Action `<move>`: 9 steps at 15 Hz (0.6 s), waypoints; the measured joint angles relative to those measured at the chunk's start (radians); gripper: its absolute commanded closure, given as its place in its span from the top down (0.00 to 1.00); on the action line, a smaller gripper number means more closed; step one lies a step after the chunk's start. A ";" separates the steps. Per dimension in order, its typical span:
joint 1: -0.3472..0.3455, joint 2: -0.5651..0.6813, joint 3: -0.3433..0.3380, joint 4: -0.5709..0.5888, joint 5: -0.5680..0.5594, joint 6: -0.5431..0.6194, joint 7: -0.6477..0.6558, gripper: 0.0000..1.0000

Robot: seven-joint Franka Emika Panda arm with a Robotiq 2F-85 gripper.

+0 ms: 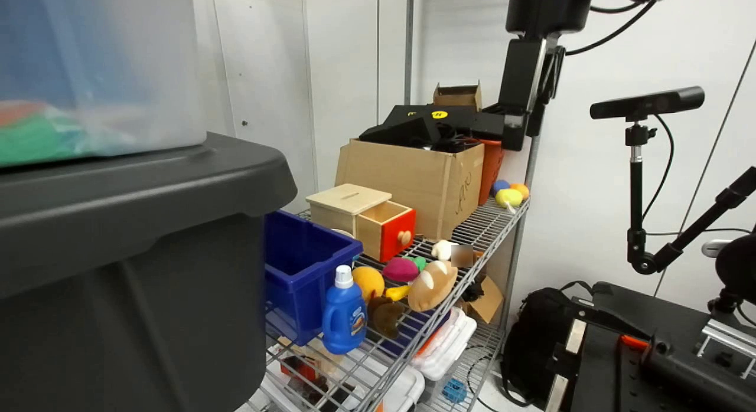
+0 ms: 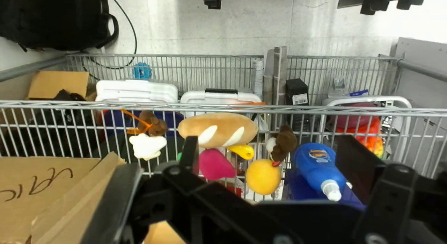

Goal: Put the brown plush toy in the blue storage container

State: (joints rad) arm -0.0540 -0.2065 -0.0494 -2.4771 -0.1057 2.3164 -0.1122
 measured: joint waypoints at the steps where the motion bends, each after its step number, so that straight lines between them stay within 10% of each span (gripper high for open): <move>1: -0.007 0.013 -0.005 0.000 -0.003 0.000 0.000 1.00; 9: -0.031 0.145 -0.021 0.060 -0.036 0.000 -0.007 1.00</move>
State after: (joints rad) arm -0.0846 -0.0613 -0.0703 -2.4167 -0.1417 2.3160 -0.1196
